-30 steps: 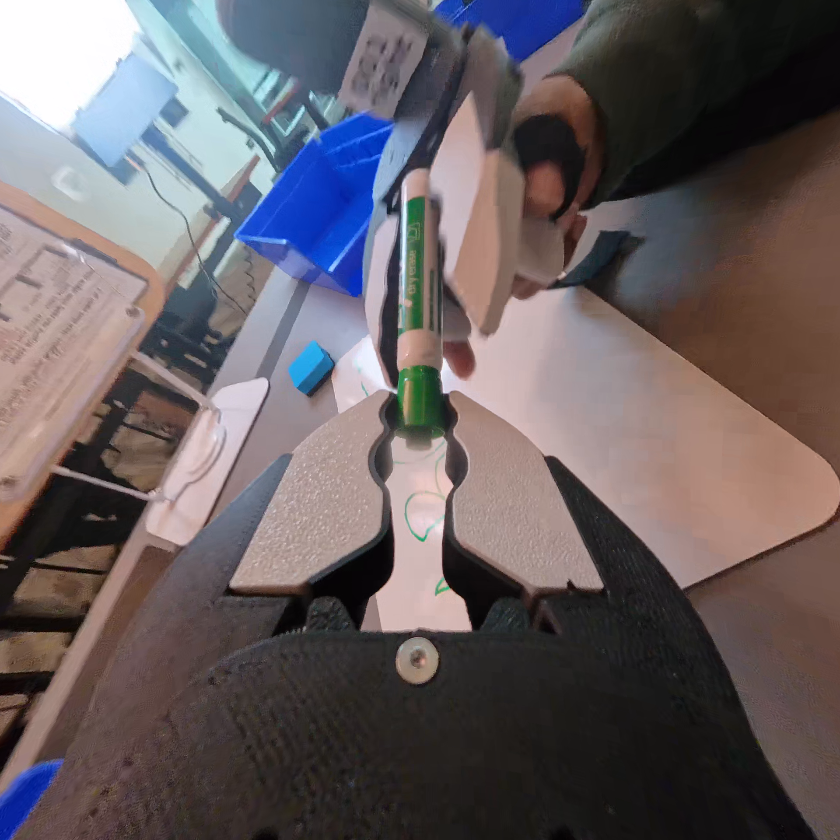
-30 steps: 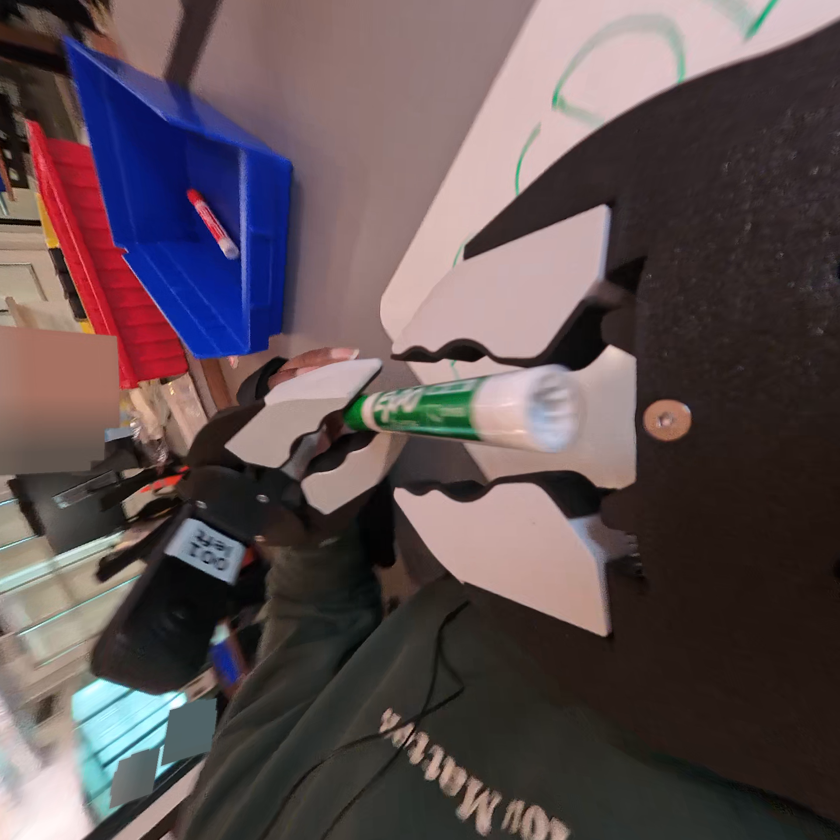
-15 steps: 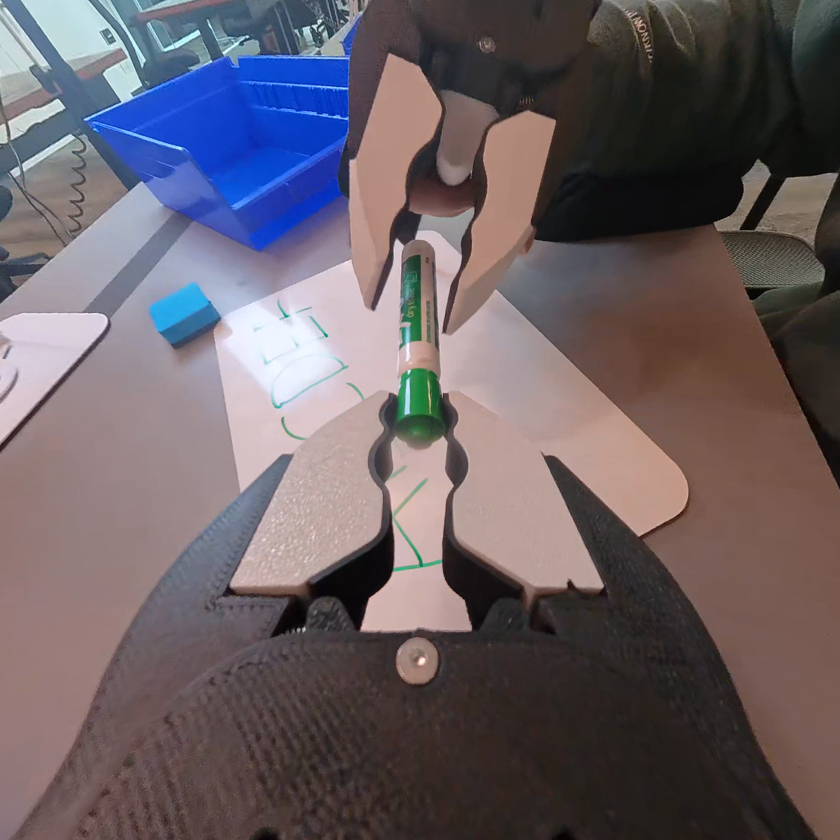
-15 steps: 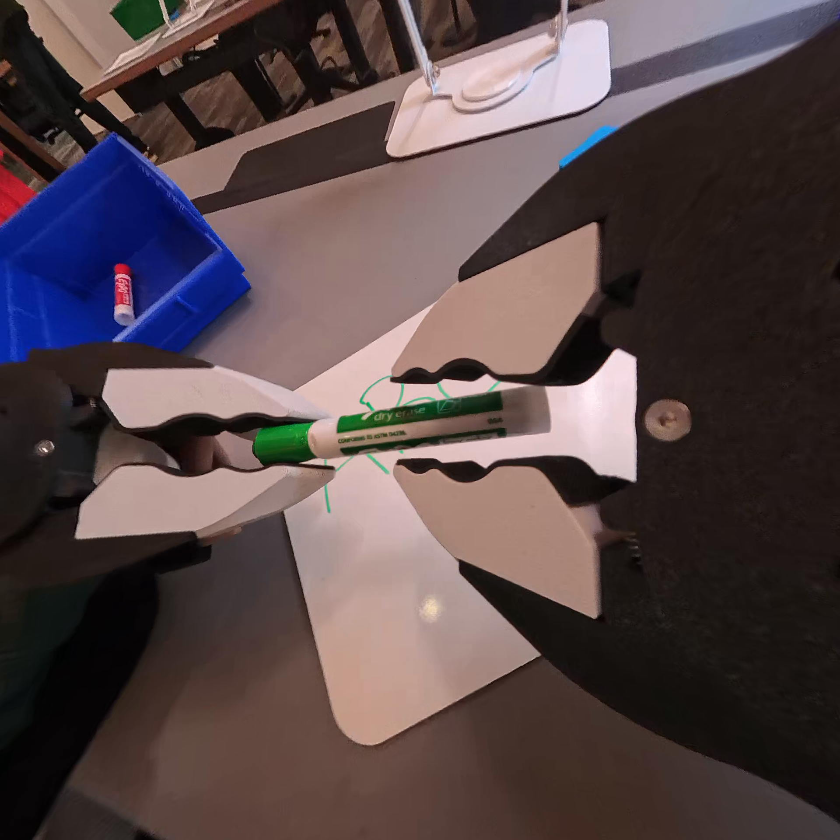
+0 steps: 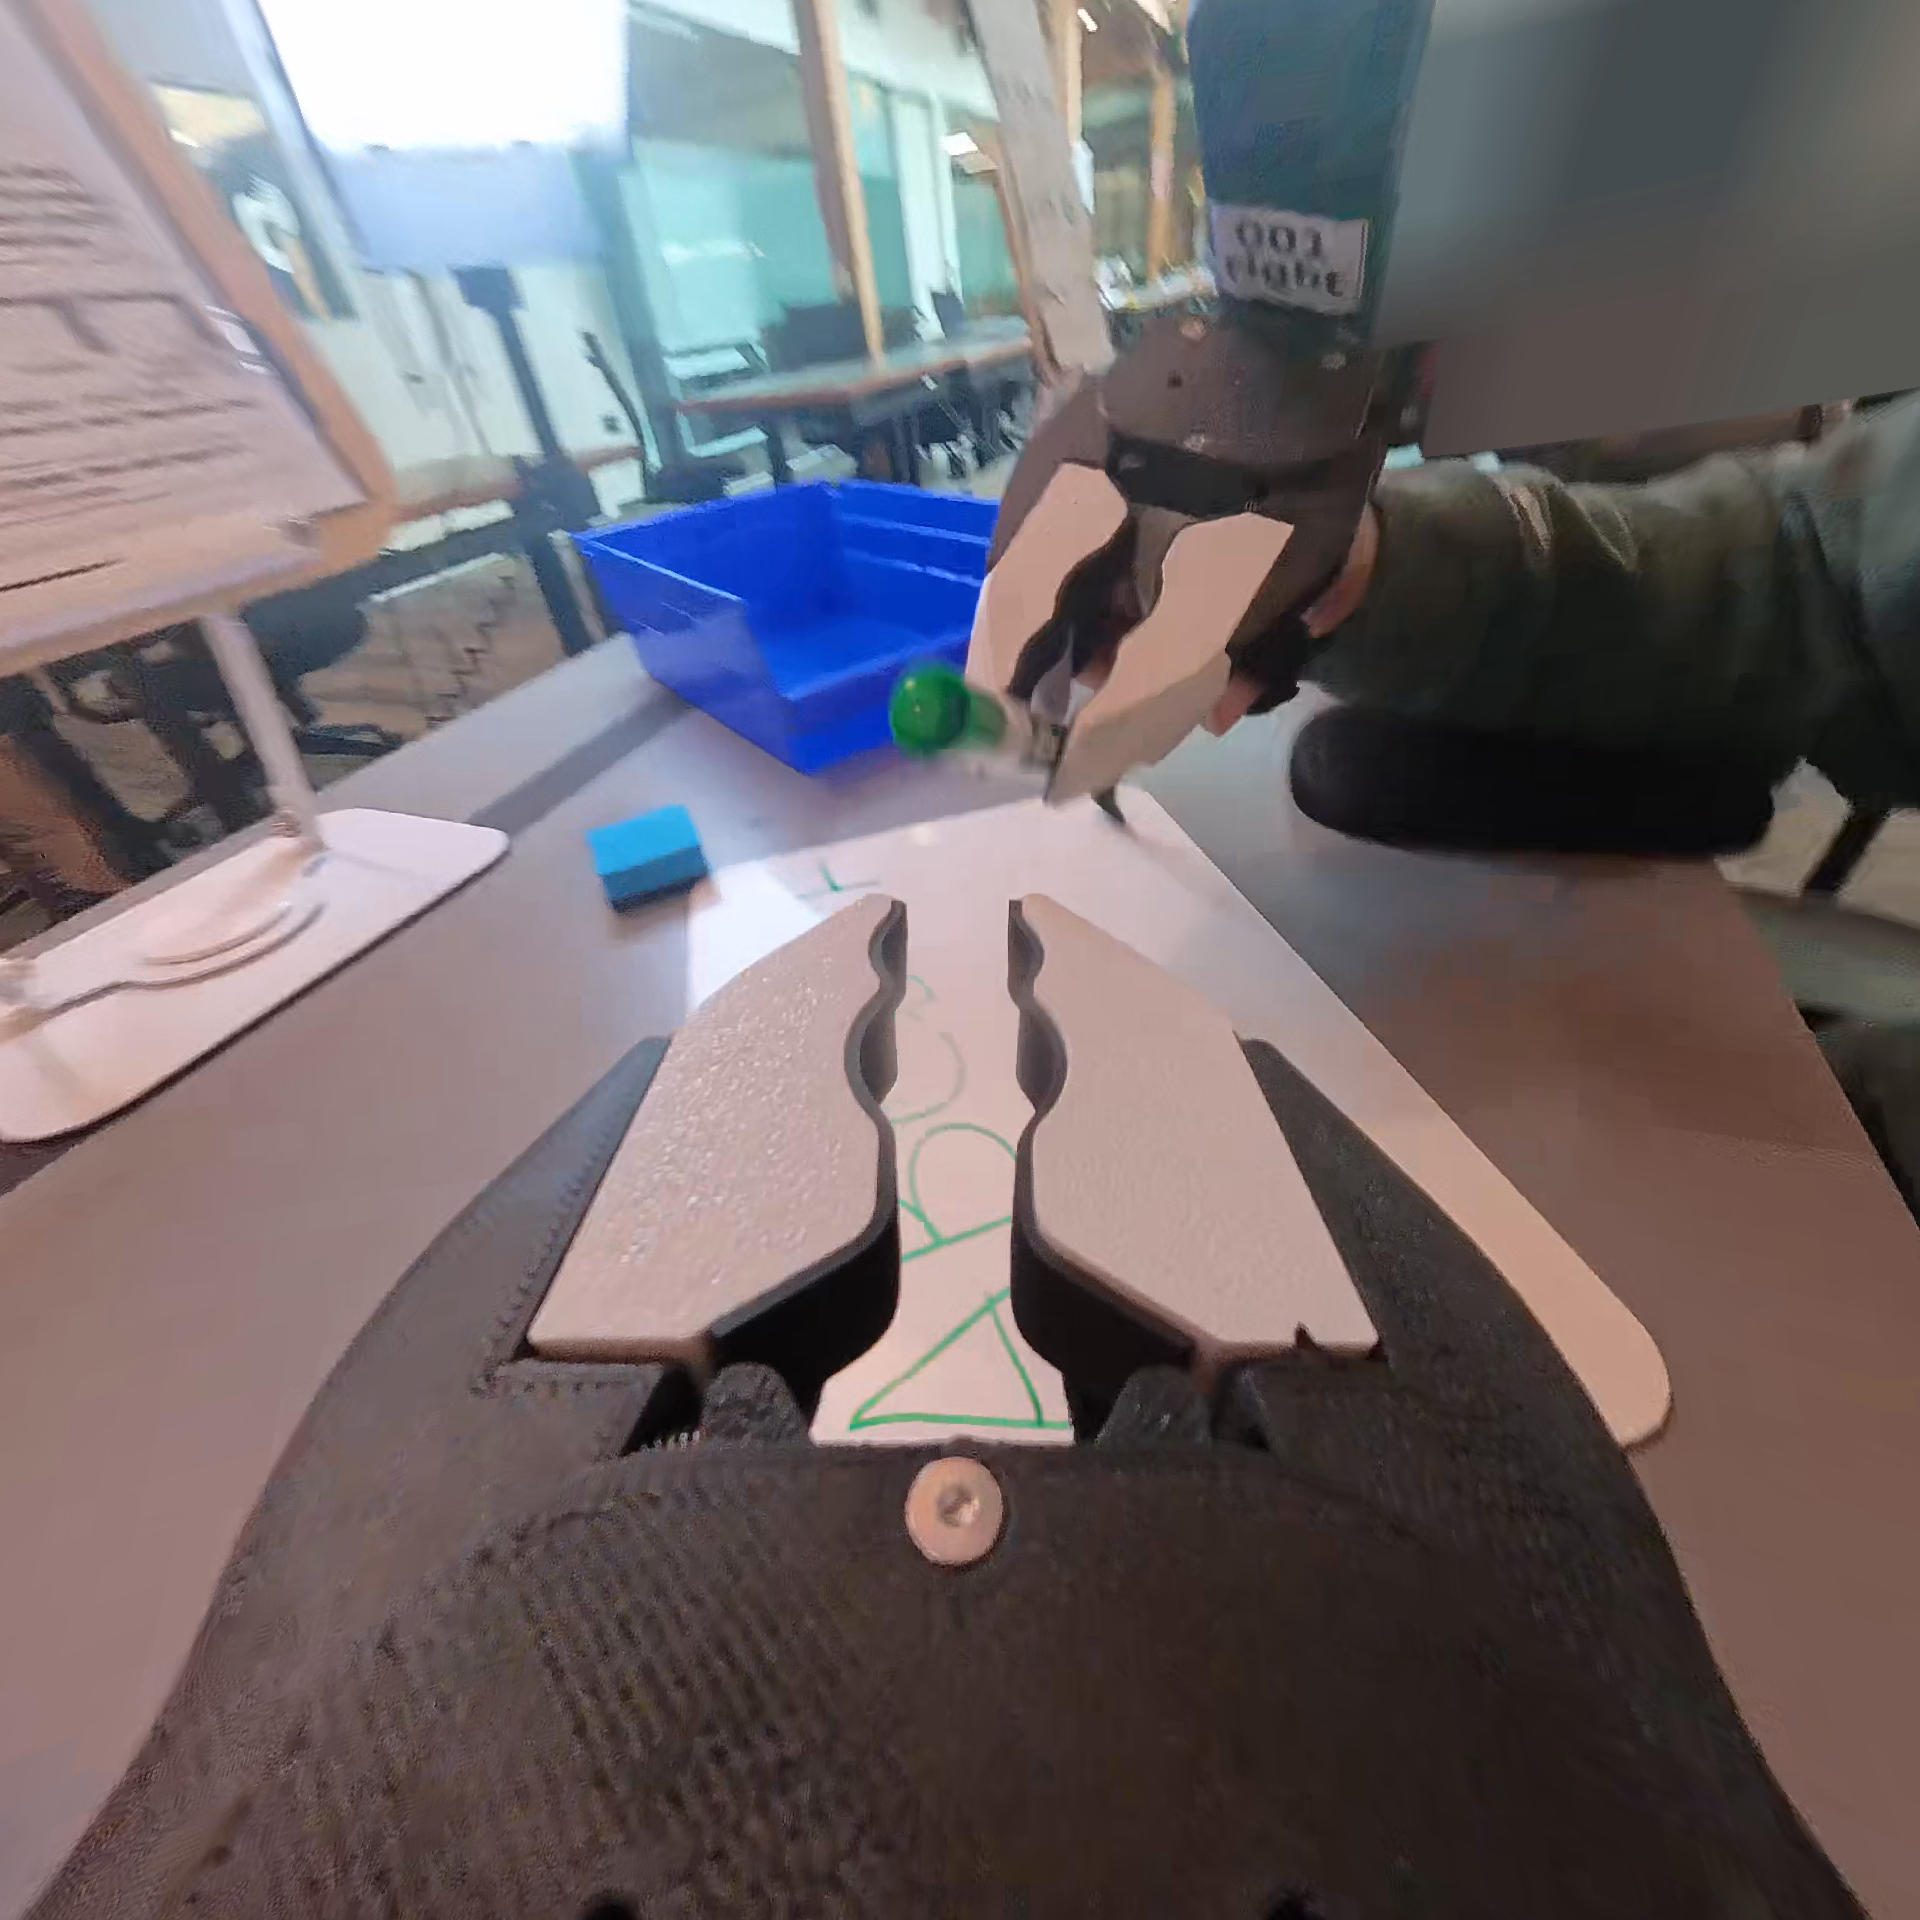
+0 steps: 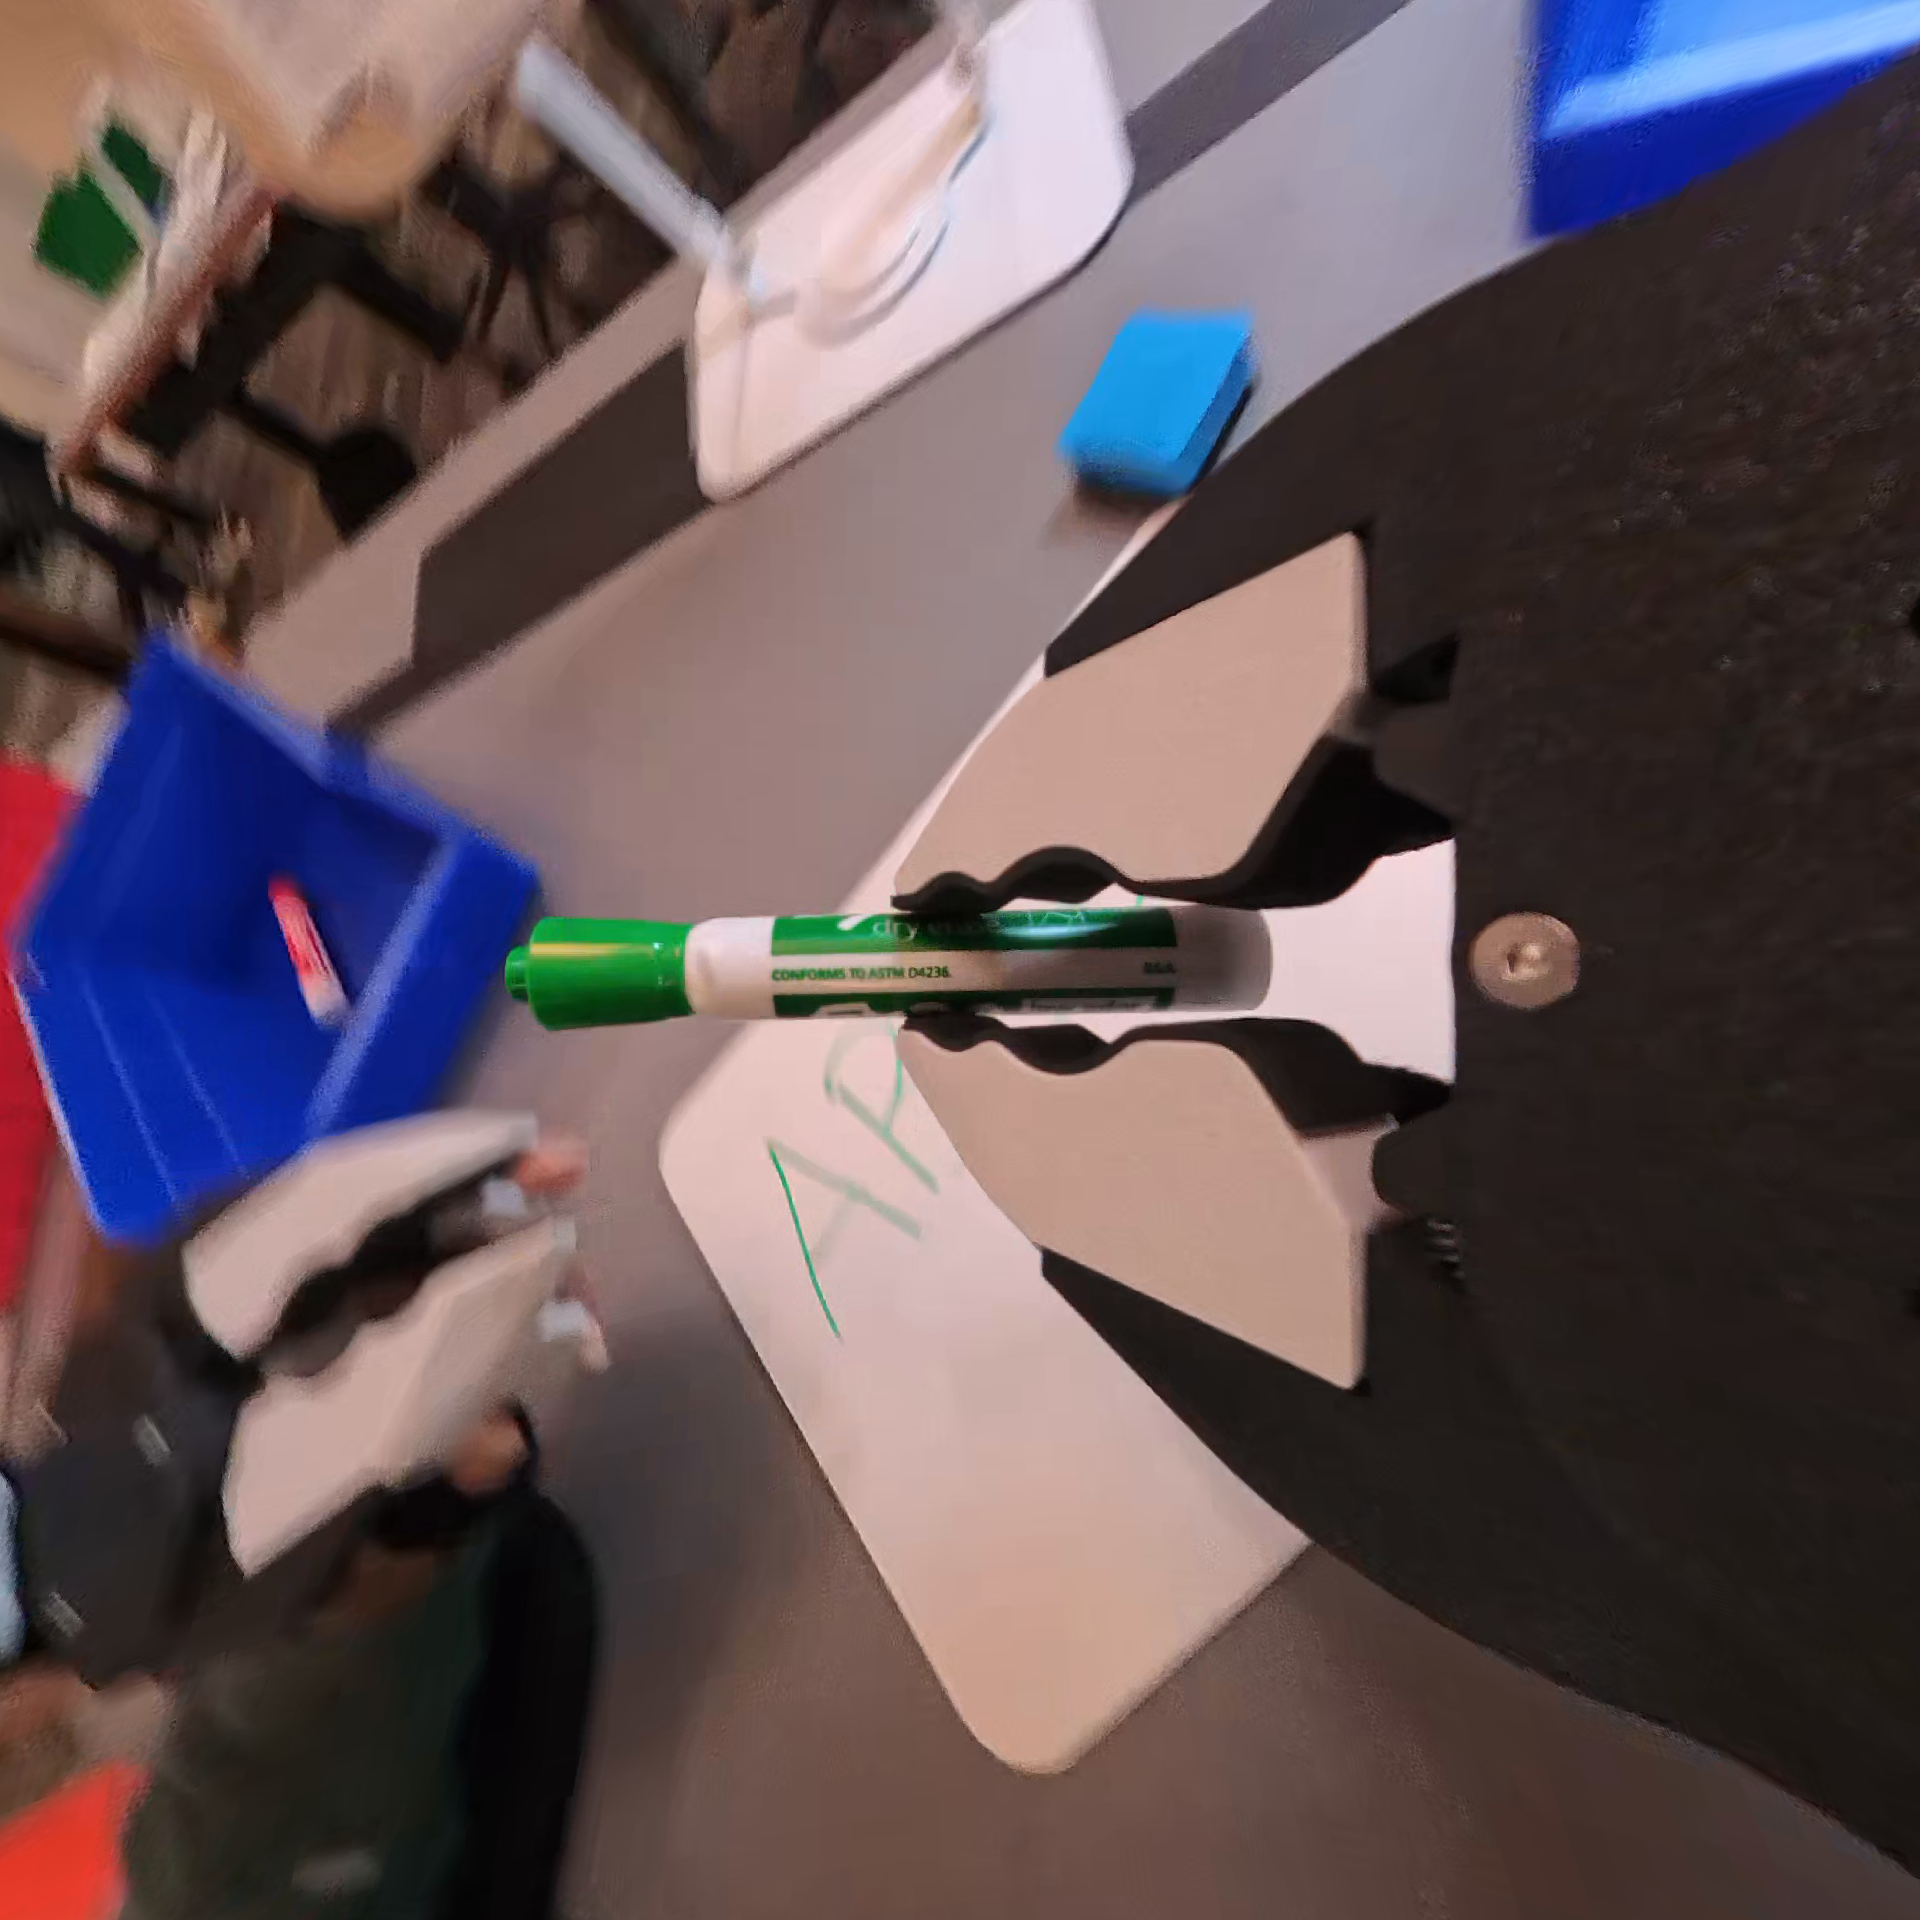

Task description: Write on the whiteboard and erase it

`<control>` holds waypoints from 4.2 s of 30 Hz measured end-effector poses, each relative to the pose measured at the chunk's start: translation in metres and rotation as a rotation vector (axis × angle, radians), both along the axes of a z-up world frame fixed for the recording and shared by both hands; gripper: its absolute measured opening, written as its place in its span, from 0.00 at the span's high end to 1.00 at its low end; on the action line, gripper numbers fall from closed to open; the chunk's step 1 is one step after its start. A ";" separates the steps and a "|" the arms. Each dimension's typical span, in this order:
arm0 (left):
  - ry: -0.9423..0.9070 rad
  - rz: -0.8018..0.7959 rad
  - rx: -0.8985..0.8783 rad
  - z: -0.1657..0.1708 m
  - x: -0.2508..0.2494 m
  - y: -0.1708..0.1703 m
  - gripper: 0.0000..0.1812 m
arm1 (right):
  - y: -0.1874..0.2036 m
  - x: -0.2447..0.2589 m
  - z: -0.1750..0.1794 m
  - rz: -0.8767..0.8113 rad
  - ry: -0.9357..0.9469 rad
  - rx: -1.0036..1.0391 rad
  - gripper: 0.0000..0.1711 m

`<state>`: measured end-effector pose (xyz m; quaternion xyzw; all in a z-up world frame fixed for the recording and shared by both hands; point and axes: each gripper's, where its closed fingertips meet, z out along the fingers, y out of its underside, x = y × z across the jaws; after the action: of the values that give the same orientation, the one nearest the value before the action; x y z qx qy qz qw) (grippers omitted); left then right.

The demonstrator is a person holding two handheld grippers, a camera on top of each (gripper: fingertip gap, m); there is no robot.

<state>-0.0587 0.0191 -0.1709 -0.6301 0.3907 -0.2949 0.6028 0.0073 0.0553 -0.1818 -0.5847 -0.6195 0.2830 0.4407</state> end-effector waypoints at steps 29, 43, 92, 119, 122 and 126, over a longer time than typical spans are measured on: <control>-0.026 0.038 0.064 0.001 -0.006 -0.010 1.00 | 0.297 0.301 -0.042 -1.669 0.045 -0.279 0.86; -0.031 0.063 -0.019 -0.013 -0.010 0.003 1.00 | 0.229 0.063 0.047 -0.724 0.210 -0.231 0.77; 0.721 -0.350 -0.220 -0.109 0.047 -0.104 1.00 | 0.098 0.056 -0.095 -0.226 -0.465 -0.232 0.68; 0.777 -0.353 -0.212 -0.118 0.037 -0.112 1.00 | 0.078 0.051 -0.097 -0.254 -0.470 -0.264 0.71; 0.781 -0.377 -0.217 -0.118 0.037 -0.113 1.00 | 0.056 0.030 -0.097 -0.183 -0.514 -0.205 0.71; 0.799 -0.384 -0.193 -0.118 0.038 -0.114 1.00 | 0.135 0.043 -0.098 -0.387 -0.429 -0.268 0.71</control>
<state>-0.0205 -0.0954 -0.2889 -0.6641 0.6731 -0.1701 0.2775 0.0499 0.1904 -0.2794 -0.7909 -0.5330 0.1433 0.2645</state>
